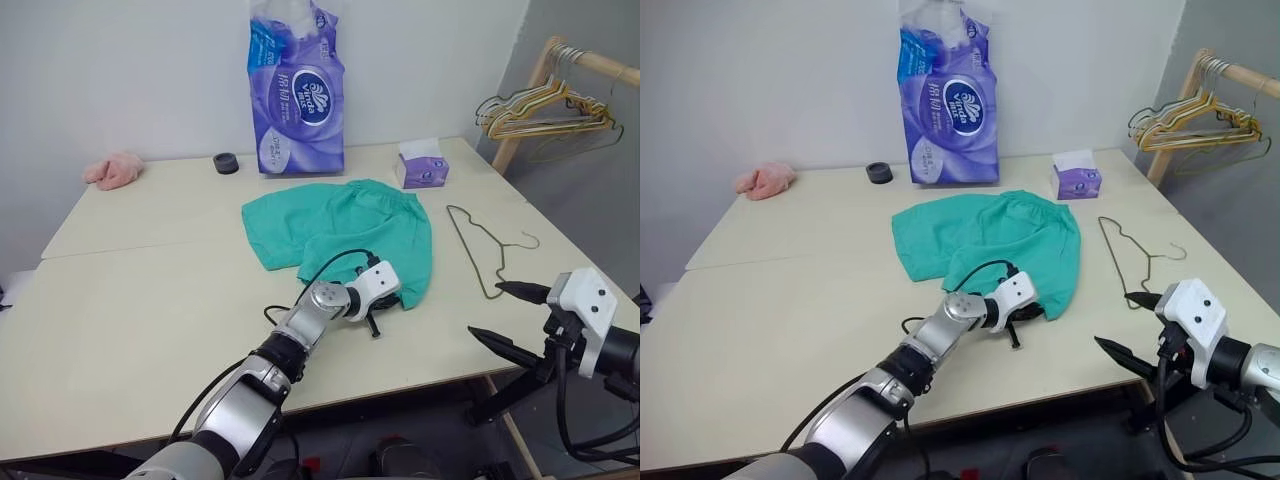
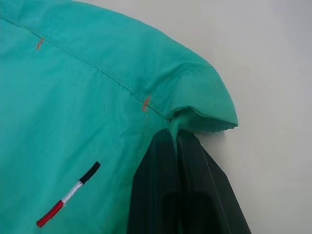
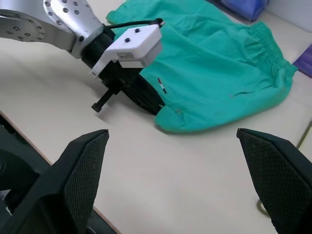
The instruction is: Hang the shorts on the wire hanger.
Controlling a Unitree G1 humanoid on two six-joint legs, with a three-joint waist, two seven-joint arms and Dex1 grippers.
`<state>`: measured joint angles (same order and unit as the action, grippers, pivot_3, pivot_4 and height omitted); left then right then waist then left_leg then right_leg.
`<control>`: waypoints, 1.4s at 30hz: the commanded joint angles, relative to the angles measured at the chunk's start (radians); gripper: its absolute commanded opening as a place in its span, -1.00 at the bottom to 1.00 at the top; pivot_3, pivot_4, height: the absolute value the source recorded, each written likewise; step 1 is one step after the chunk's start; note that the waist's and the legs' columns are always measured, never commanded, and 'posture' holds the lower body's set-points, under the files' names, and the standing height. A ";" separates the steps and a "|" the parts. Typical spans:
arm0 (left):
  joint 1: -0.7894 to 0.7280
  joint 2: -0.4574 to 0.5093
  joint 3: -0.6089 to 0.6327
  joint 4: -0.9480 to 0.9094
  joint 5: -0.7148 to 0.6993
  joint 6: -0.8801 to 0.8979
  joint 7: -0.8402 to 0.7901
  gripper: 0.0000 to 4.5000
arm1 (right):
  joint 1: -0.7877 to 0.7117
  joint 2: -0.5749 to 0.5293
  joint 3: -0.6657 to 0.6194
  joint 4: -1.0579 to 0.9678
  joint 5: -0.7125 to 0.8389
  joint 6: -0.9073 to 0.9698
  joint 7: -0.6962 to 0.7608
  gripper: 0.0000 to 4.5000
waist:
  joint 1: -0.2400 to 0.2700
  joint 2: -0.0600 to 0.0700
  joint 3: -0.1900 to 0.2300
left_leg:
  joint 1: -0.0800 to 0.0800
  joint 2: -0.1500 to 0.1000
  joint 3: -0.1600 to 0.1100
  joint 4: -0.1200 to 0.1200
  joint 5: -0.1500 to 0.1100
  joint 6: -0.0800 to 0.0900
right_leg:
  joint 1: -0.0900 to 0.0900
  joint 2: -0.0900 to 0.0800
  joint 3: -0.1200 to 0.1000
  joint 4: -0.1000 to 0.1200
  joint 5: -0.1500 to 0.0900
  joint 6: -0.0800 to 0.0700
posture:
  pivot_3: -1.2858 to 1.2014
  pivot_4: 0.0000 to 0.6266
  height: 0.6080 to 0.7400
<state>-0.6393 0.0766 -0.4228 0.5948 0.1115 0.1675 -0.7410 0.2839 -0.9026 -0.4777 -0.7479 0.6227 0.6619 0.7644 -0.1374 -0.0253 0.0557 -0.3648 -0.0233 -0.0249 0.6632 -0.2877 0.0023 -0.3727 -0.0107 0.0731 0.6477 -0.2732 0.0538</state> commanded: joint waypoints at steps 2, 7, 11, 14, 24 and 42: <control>0.045 0.048 0.017 -0.172 -0.032 0.064 -0.062 -0.99 | -0.053 -0.016 -0.006 0.020 -0.009 -0.011 0.003 1.00 | 0.003 0.001 0.000 | 0.000 0.000 -0.001 0.000 0.000 0.000 | 0.000 -0.003 0.000 0.000 0.000 0.000 | -0.10 -0.87 1.00; 0.119 0.128 0.019 -0.345 -0.068 0.144 -0.135 -0.99 | -0.091 -0.016 0.016 0.043 -0.024 -0.018 0.009 1.00 | 0.018 0.003 0.001 | 0.000 0.000 -0.001 0.000 0.000 0.000 | 0.000 -0.004 0.000 0.000 0.000 0.000 | -0.09 -0.87 1.00; 0.165 0.190 0.047 -0.450 -0.112 0.212 -0.168 -0.99 | -0.113 -0.011 0.048 0.049 -0.033 -0.025 0.009 1.00 | 0.033 0.003 0.001 | 0.000 0.000 -0.001 0.000 0.000 0.000 | 0.000 -0.004 0.000 0.000 0.000 0.000 | -0.08 -0.87 1.00; 0.186 0.225 0.066 -0.500 -0.139 0.243 -0.181 -0.99 | -0.126 -0.010 0.065 0.062 -0.042 -0.035 0.016 1.00 | 0.047 0.003 0.002 | 0.000 0.000 -0.001 0.000 0.000 0.000 | 0.000 -0.004 0.000 0.000 0.000 0.000 | -0.07 -0.87 1.00; 0.289 0.427 0.152 -0.606 -0.242 0.282 -0.284 -0.99 | -0.185 -0.009 0.118 0.084 -0.039 -0.043 0.044 1.00 | 0.057 0.004 0.005 | 0.000 0.000 -0.001 0.000 0.000 0.000 | 0.000 -0.005 -0.001 0.000 0.000 -0.001 | -0.05 -0.84 1.00; 0.337 0.754 0.299 -0.152 -0.206 -0.058 -0.385 -0.99 | -0.261 0.005 0.297 0.085 -0.073 -0.078 0.081 1.00 | 0.058 0.007 0.013 | 0.001 0.001 -0.002 -0.001 0.000 0.000 | -0.001 -0.008 -0.004 0.001 0.000 -0.005 | -0.03 -0.84 1.00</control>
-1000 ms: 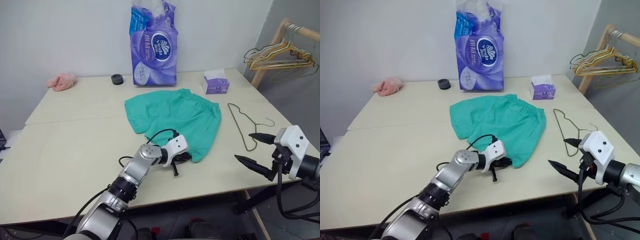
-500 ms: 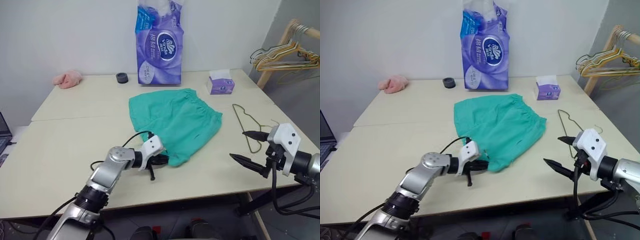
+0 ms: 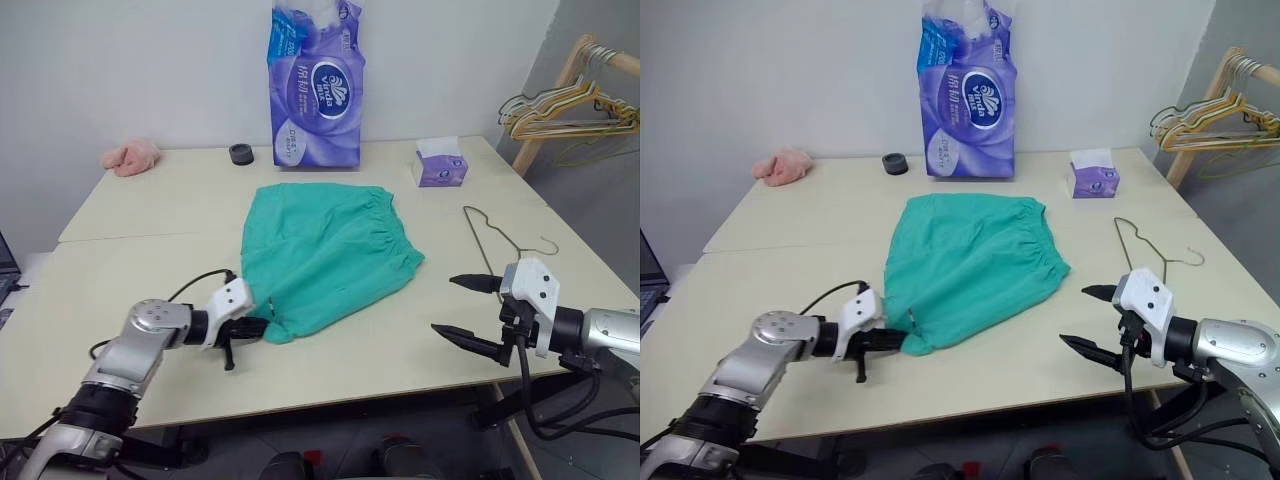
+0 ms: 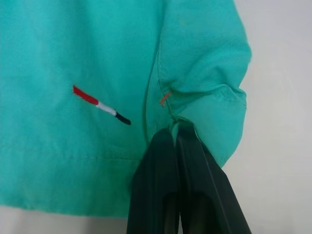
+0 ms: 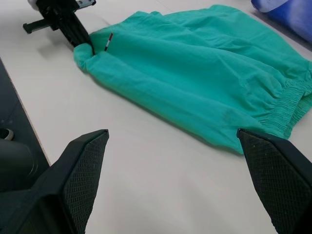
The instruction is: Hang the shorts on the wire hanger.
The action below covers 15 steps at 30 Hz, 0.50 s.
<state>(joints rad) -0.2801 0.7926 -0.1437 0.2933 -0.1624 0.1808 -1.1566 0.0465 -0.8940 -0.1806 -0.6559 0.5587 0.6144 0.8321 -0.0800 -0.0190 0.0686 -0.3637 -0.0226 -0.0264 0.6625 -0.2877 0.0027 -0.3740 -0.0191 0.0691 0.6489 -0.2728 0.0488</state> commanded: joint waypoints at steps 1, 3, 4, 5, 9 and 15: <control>-0.032 0.040 0.019 0.181 0.075 -0.095 0.032 -0.99 | -0.024 -0.004 0.004 -0.006 -0.011 -0.033 0.016 1.00 | 0.001 0.000 0.000 | 0.000 0.000 0.000 0.000 0.000 0.000 | 0.000 0.000 0.000 0.000 0.000 0.000 | -0.03 -0.84 1.00; -0.053 0.043 0.021 0.249 0.085 -0.145 0.039 -0.99 | -0.031 -0.002 0.015 -0.003 -0.015 -0.037 0.020 1.00 | 0.001 0.001 0.000 | 0.001 0.000 0.000 0.000 0.000 0.000 | 0.000 0.000 0.000 0.000 0.000 -0.001 | -0.03 -0.83 1.00; -0.063 0.038 0.027 0.273 0.084 -0.162 0.048 -0.99 | -0.037 0.001 0.023 -0.001 -0.019 -0.040 0.020 1.00 | 0.001 0.001 0.000 | 0.001 0.000 0.000 0.000 0.000 0.000 | 0.000 0.000 0.000 0.001 0.000 -0.001 | -0.03 -0.83 1.00; -0.072 0.026 0.032 0.285 0.082 -0.174 0.060 -0.99 | -0.048 0.006 0.037 0.003 -0.024 -0.043 0.018 1.00 | 0.001 0.001 0.000 | 0.001 0.000 0.000 0.000 0.000 0.000 | 0.000 0.000 0.000 0.001 0.000 -0.001 | -0.03 -0.83 1.00; -0.061 -0.022 0.058 0.245 0.030 -0.128 0.062 -0.91 | -0.089 0.035 0.087 0.018 -0.055 -0.059 -0.001 1.00 | 0.005 0.002 -0.001 | 0.001 0.001 0.000 0.000 0.000 0.000 | 0.000 -0.001 -0.001 0.001 0.001 -0.001 | -0.03 -0.83 1.00; 0.020 -0.037 0.116 0.125 -0.036 -0.024 0.058 -0.21 | -0.106 0.063 0.115 0.029 -0.085 -0.071 -0.015 1.00 | 0.022 0.002 -0.001 | -0.001 0.001 0.001 0.000 0.000 0.000 | -0.002 -0.002 -0.001 0.000 0.003 -0.005 | -0.03 -0.84 1.00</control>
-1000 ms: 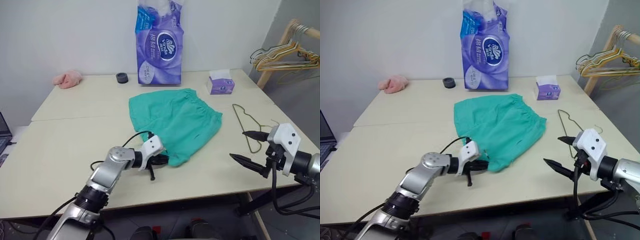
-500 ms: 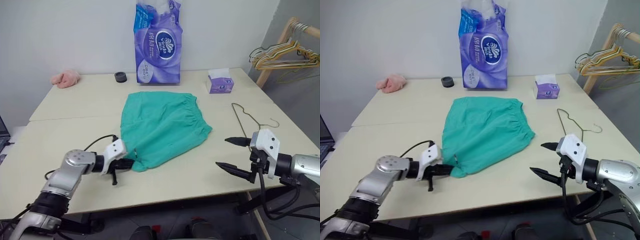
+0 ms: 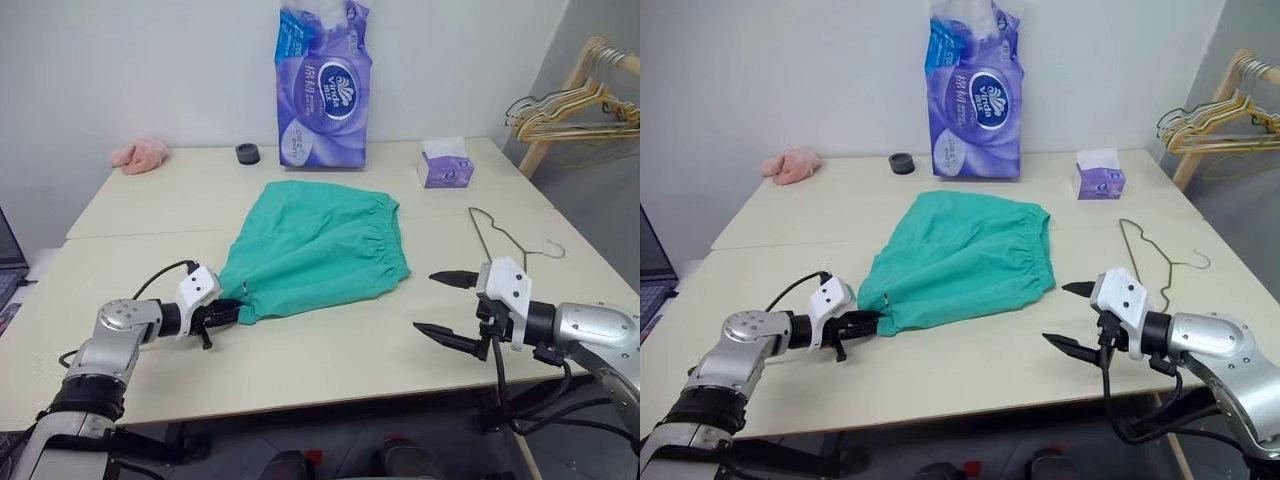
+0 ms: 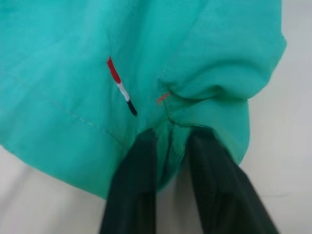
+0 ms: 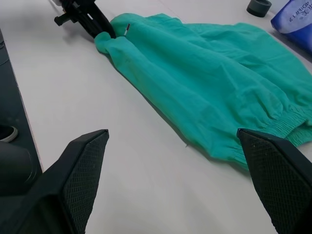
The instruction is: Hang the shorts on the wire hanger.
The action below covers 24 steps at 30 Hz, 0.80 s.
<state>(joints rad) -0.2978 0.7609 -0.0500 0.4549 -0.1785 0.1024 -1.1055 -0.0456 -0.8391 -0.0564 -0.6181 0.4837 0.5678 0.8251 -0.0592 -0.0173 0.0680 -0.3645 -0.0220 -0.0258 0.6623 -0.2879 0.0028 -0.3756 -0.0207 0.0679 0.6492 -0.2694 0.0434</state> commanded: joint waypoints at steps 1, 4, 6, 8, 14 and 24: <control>0.049 -0.008 0.039 -0.048 -0.028 0.065 0.023 -0.09 | -0.012 0.011 -0.006 -0.008 -0.013 -0.026 -0.008 1.00 | 0.003 0.000 0.000 | 0.000 0.000 0.000 0.000 0.000 0.000 | -0.001 0.000 0.000 0.000 0.000 0.000 | -0.03 -0.84 1.00; 0.073 -0.011 0.108 -0.060 -0.079 0.105 0.048 0.31 | -0.014 0.022 0.002 -0.005 -0.017 -0.029 -0.006 1.00 | 0.003 0.000 0.000 | -0.001 0.000 0.000 -0.001 -0.001 0.000 | -0.001 0.000 -0.001 0.000 0.000 0.000 | -0.03 -0.84 1.00; 0.077 -0.020 0.166 -0.056 -0.122 0.140 0.081 0.31 | -0.015 0.028 0.006 -0.004 -0.020 -0.033 -0.005 1.00 | 0.003 -0.001 0.001 | -0.001 0.000 0.000 -0.001 -0.001 0.000 | -0.002 0.000 -0.001 0.001 0.000 0.000 | -0.01 -0.84 1.00; 0.080 -0.029 0.223 -0.073 -0.172 0.189 0.111 0.31 | -0.019 0.034 0.008 0.002 -0.023 -0.038 -0.005 1.00 | 0.004 -0.001 0.001 | -0.001 0.000 0.000 0.000 0.000 0.000 | -0.002 0.000 -0.001 0.002 0.000 0.000 | -0.01 -0.84 1.00; 0.172 0.037 0.232 -0.350 -0.285 0.372 -0.003 0.31 | -0.024 0.036 0.005 0.029 -0.035 -0.061 0.010 1.00 | 0.014 -0.005 0.003 | -0.002 0.000 0.000 0.000 -0.001 0.000 | -0.003 0.000 -0.001 0.000 0.000 0.000 | 0.01 -0.83 1.00; -0.011 0.070 0.266 -0.313 -0.278 0.367 0.039 0.31 | -0.022 0.025 -0.004 0.045 -0.033 -0.075 0.030 1.00 | 0.035 -0.003 0.006 | -0.003 0.000 -0.001 0.000 -0.001 0.000 | -0.004 0.000 -0.002 0.000 0.000 -0.001 | 0.01 -0.81 1.00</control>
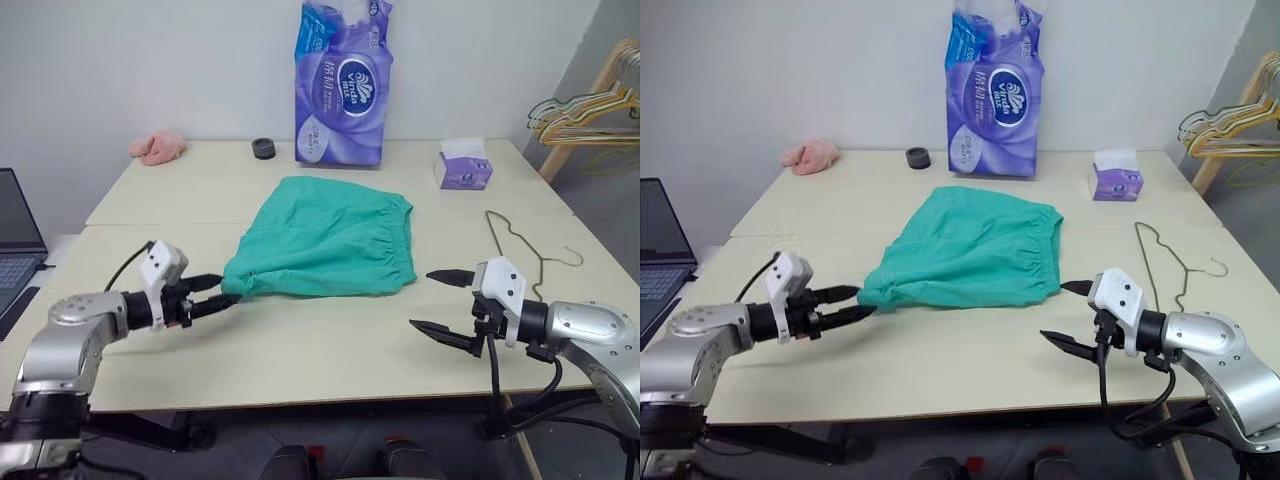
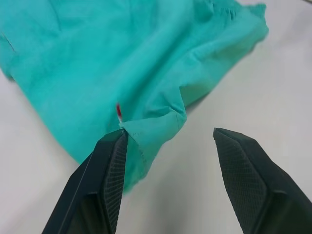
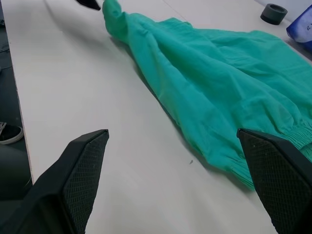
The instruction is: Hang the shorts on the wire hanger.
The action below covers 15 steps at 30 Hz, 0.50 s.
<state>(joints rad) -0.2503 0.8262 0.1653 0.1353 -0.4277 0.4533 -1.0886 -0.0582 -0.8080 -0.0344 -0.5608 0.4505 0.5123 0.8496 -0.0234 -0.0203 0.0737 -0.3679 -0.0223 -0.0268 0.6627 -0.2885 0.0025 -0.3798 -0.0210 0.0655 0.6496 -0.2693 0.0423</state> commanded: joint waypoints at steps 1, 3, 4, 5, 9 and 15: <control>-0.069 0.004 0.054 0.009 -0.035 0.025 0.026 0.31 | -0.007 -0.006 -0.027 -0.015 0.001 -0.018 0.004 1.00 | -0.003 0.000 0.000 | 0.000 0.000 0.000 0.000 0.000 0.000 | 0.000 0.000 0.000 0.000 0.000 0.000 | 0.01 -0.81 1.00; -0.057 0.017 0.020 0.000 -0.012 0.018 0.004 0.31 | -0.003 -0.005 -0.027 -0.019 0.001 -0.015 0.000 1.00 | -0.006 0.000 0.000 | -0.001 0.000 0.000 0.000 0.000 0.000 | 0.000 0.000 0.000 0.000 0.000 0.000 | 0.01 -0.81 1.00; -0.040 0.031 -0.015 -0.013 0.001 0.024 -0.029 0.31 | -0.001 -0.007 -0.026 -0.022 0.003 -0.010 0.000 1.00 | -0.010 0.001 0.000 | -0.001 0.000 0.000 -0.001 0.000 0.000 | 0.000 0.000 0.000 0.000 0.000 0.000 | 0.01 -0.81 1.00; -0.025 0.044 -0.041 -0.026 0.006 0.033 -0.060 0.31 | 0.001 -0.008 -0.025 -0.026 0.005 -0.006 0.000 1.00 | -0.012 0.001 0.000 | -0.001 0.000 0.001 -0.001 0.000 0.000 | -0.001 0.000 0.001 0.000 0.000 0.000 | 0.00 -0.80 1.00; 0.027 0.097 -0.095 -0.083 -0.006 0.057 -0.159 0.31 | 0.016 -0.021 -0.034 -0.043 0.019 0.015 0.005 1.00 | -0.013 0.001 0.001 | -0.003 0.000 0.001 -0.002 -0.001 -0.001 | -0.004 0.000 0.001 0.001 0.000 0.000 | 0.00 -0.80 1.00; -0.022 0.042 -0.064 -0.070 -0.004 0.024 -0.083 0.31 | 0.039 -0.031 -0.049 -0.055 0.032 0.021 0.012 1.00 | -0.001 0.002 0.002 | -0.010 -0.001 -0.001 0.002 0.000 -0.001 | -0.009 0.000 0.000 0.003 0.000 0.000 | -0.01 -0.79 1.00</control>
<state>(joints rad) -0.2211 0.8965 0.0611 0.0716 -0.4297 0.5082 -1.2270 -0.0137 -0.8291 -0.0536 -0.5858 0.4652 0.5353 0.8551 -0.0249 -0.0179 0.0757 -0.3782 -0.0231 -0.0277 0.6652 -0.2889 0.0019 -0.3884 -0.0212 0.0650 0.6522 -0.2693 0.0421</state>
